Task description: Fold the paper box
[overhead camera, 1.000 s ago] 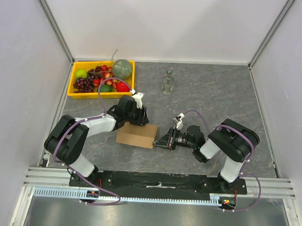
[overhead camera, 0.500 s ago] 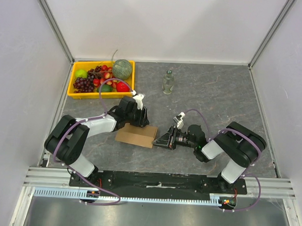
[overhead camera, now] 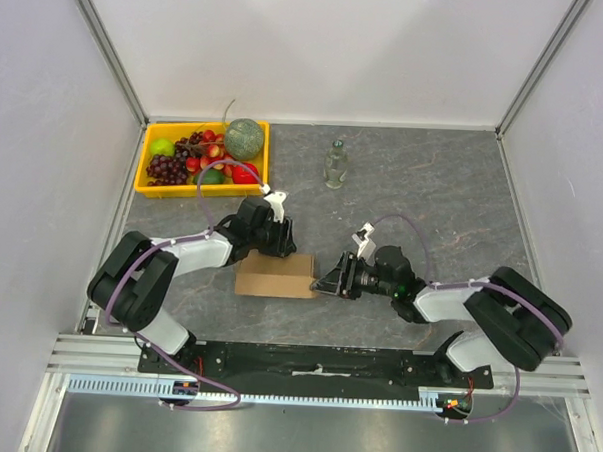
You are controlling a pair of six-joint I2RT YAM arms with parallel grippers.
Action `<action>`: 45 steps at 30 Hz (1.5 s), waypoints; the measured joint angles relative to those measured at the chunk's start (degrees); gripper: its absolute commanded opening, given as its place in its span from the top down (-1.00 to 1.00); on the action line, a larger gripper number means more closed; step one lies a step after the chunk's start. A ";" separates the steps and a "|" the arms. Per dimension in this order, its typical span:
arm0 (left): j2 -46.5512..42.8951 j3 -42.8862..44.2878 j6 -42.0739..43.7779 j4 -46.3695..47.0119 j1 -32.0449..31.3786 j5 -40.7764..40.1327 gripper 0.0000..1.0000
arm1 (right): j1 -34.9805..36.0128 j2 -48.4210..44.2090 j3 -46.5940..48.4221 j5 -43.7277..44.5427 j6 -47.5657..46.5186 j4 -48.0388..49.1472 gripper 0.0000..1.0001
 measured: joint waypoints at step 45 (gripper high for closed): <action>-48.33 -12.50 -38.53 -50.23 -5.18 -33.57 0.96 | -0.26 1.05 26.82 28.26 -34.29 -41.77 0.53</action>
